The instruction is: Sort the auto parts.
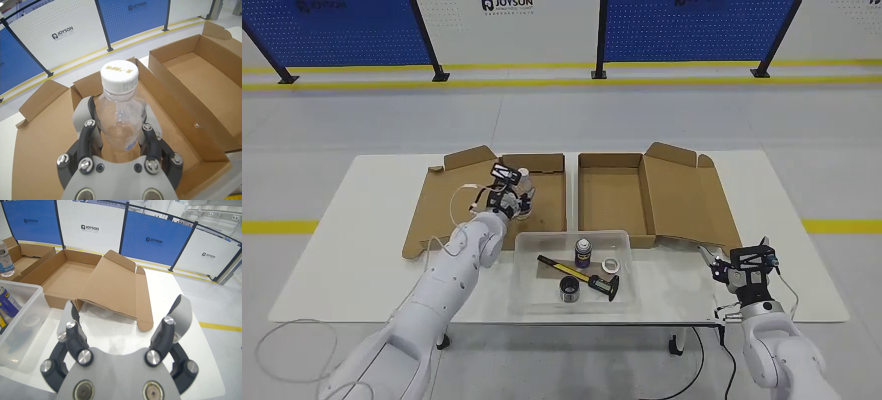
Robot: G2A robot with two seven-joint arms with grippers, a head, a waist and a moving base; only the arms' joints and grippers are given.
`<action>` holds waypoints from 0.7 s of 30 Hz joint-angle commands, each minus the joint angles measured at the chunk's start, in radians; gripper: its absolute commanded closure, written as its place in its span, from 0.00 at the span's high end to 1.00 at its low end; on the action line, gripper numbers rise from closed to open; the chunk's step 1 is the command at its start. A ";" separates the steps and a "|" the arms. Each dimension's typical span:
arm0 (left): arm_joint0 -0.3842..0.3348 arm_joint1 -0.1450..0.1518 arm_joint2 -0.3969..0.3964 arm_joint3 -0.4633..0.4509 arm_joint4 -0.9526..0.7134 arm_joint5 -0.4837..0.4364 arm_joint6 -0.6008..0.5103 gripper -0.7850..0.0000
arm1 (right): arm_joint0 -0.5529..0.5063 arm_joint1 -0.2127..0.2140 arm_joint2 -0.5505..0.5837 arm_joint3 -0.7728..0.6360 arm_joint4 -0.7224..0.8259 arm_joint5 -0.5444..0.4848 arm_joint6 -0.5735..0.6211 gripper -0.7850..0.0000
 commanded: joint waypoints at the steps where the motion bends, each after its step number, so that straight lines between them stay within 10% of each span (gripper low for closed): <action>1: -0.006 -0.007 0.002 0.019 -0.007 -0.006 0.007 1.00 | 0.000 0.000 0.000 0.000 0.000 0.000 0.000 1.00; 11: -0.013 -0.016 0.003 0.010 0.048 0.004 0.052 1.00 | 0.000 0.000 0.000 0.000 0.000 0.000 0.000 1.00; 21: 0.023 0.026 -0.085 -0.190 0.132 0.041 0.039 1.00 | 0.000 0.000 0.000 0.000 0.000 0.000 0.000 1.00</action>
